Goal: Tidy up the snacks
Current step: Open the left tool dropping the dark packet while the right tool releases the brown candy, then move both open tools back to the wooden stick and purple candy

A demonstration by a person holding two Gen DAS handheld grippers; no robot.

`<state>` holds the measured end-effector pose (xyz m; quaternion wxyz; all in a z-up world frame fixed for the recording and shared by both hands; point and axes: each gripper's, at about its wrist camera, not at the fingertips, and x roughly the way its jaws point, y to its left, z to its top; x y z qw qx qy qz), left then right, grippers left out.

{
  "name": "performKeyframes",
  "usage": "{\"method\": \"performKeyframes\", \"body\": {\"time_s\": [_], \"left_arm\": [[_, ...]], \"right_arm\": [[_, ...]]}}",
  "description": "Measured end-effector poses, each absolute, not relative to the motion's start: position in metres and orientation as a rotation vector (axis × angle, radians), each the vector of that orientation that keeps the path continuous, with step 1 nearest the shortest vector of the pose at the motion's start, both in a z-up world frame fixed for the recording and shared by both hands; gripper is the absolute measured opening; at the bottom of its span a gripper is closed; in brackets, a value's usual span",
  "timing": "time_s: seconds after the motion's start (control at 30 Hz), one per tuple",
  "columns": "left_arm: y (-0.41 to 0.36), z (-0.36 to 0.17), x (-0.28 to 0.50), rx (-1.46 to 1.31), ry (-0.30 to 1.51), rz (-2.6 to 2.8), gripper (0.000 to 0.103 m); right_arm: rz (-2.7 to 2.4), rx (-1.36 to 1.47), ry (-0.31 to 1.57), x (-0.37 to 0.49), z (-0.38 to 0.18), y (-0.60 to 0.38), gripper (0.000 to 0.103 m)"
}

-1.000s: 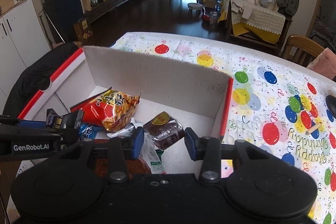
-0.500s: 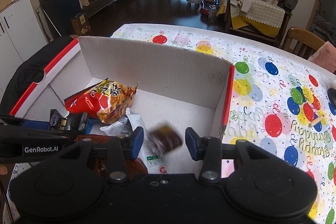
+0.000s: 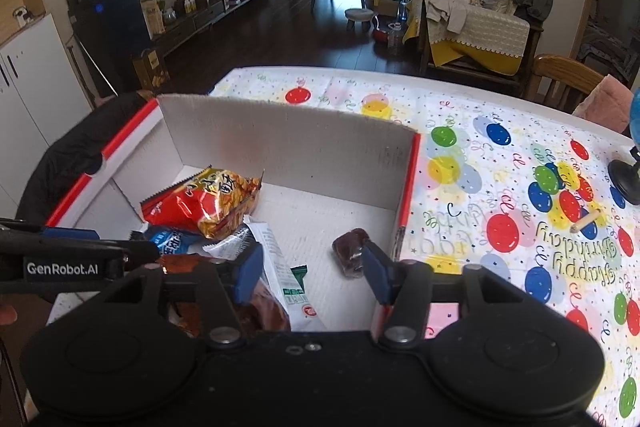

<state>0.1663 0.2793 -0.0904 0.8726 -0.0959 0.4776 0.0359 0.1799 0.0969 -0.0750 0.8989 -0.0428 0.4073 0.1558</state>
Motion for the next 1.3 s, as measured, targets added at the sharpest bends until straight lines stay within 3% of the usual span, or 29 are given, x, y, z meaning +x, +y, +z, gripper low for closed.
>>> {"method": "performKeyframes", "body": {"time_s": [0.23,0.33,0.5,0.57,0.63,0.93,1.3], "left_arm": [[0.269,-0.067,0.148,-0.184,0.932,0.034,0.069],[0.263,-0.056,0.14,-0.171,0.904,0.017,0.07],[0.25,-0.04,0.128,-0.152,0.861,-0.015,0.071],[0.244,-0.034,0.123,-0.145,0.843,-0.026,0.078],[0.239,-0.029,0.117,-0.143,0.821,-0.044,0.079],[0.203,-0.009,0.101,-0.131,0.756,-0.128,0.085],[0.126,-0.003,0.104,-0.094,0.742,-0.201,0.086]], "right_arm": [[0.318,-0.037,0.802,0.158,-0.056,0.082,0.065],[0.32,-0.014,0.778,0.147,-0.047,0.075,0.075],[0.322,0.024,0.742,0.126,-0.033,0.062,0.079],[0.319,0.037,0.724,0.119,-0.028,0.056,0.083],[0.308,0.053,0.701,0.111,-0.023,0.048,0.085],[0.251,0.136,0.643,0.087,-0.01,0.002,0.092],[0.162,0.156,0.626,0.073,-0.008,-0.068,0.092]]}}
